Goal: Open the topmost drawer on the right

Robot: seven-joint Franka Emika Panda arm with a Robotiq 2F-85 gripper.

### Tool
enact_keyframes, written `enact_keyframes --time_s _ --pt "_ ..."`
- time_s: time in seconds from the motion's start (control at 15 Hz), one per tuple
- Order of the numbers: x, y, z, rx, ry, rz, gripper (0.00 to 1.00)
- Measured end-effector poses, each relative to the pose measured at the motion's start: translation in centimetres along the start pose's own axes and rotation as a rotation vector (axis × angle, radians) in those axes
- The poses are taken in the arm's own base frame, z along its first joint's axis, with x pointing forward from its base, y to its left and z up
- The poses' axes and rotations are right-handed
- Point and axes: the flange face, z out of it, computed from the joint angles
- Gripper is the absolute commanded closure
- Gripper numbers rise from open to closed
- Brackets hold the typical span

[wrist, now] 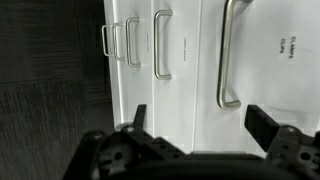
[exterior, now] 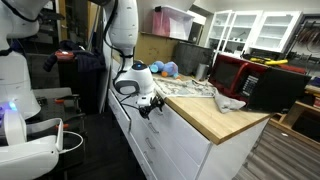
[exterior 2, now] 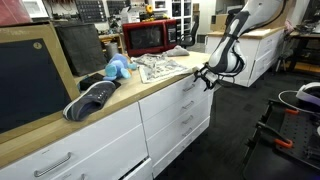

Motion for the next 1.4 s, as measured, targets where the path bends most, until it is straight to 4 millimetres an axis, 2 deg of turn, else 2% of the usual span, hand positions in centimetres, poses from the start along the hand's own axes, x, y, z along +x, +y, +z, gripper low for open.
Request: enact_keyframes --time_s 0.2,0.47,0.73,1.13,1.4 --pt "0.2 1.8 1.2 -0.031 -0.013 -0.037 0.0" --pt "-1.4 2.9 2.4 -0.051 -0.05 -0.054 0.0" --pt "-2.9 2.2 2.3 -0.036 -0.081 -0.05 0.0" --pt "-3.2 1.8 1.7 -0.018 -0.104 -0.027 0.0" --pt "-3.8 0.5 1.3 0.004 -0.11 -0.037 0.0"
